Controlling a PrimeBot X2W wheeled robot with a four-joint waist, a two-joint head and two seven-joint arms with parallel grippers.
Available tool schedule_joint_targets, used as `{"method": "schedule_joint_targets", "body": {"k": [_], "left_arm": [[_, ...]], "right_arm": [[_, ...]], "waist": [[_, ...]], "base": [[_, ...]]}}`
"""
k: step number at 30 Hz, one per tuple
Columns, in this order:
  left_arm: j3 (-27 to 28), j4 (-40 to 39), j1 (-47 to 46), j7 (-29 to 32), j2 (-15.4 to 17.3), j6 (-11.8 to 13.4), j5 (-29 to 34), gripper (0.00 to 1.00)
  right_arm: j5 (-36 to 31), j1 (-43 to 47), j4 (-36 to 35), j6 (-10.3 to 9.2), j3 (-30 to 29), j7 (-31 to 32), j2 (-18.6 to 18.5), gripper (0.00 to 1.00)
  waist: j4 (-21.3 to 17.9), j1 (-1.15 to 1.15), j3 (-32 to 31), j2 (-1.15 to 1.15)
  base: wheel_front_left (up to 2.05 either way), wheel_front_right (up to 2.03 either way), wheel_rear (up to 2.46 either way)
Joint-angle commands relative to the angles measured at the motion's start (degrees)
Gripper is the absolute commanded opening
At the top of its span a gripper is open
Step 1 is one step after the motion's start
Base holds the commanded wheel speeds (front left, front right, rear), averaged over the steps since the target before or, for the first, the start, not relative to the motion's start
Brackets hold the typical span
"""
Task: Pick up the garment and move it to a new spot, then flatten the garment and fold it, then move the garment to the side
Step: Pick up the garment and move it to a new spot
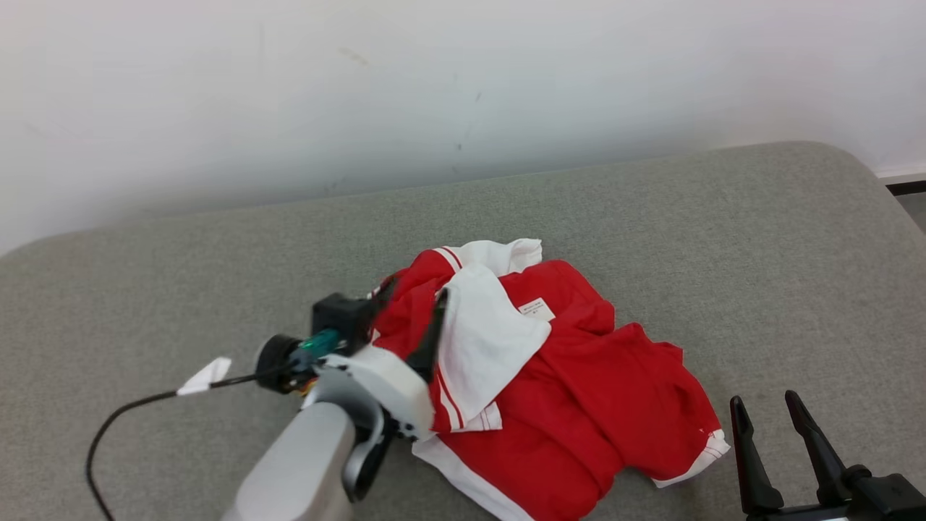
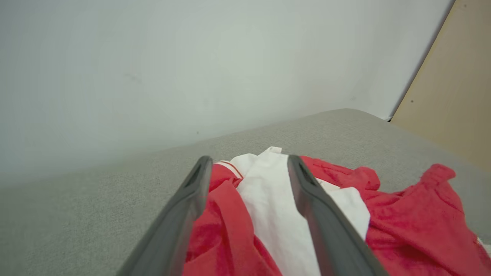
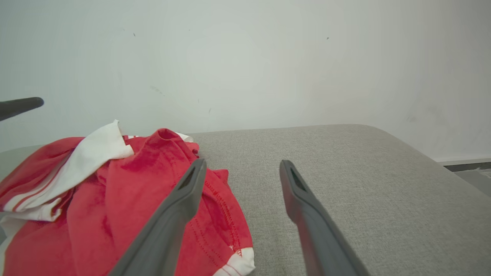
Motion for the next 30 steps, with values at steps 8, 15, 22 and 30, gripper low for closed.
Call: {"method": "schedule_joint_targets", "body": {"k": [8, 15, 22, 30], "left_arm": [[-7.0, -10.9, -2.5, 11.0, -1.3, -2.6, 0.1, 1.00], [-11.5, -12.9, -4.1, 17.9, -1.6, -3.2, 1.0, 1.00], [-12.8, -9.8, -4.2, 20.7, -0.7, -3.0, 0.9, 1.00], [-13.1, -5.8, -5.8, 21.1, -0.3, -2.8, 0.8, 1.00]], "right_arm": [[0.5, -1.2, -0.4, -0.16, 0.8, 0.0, 0.1, 1.00], [1.1, -2.4, -0.4, -0.16, 1.1, 0.0, 0.9, 1.00], [1.7, -3.4, -0.7, -0.16, 0.5, 0.0, 1.4, 1.00], [2.0, -4.1, -0.8, -0.16, 1.0, 0.0, 1.6, 1.00]], "waist": [[-3.2, 0.00, 1.2, 0.00], [-7.5, 0.00, 3.8, 0.00], [-10.8, 0.00, 6.2, 0.00], [-12.8, 0.00, 7.7, 0.00]], "base": [[0.00, 0.00, 0.00], [0.00, 0.00, 0.00], [0.00, 0.00, 0.00], [0.00, 0.00, 0.00]]}}
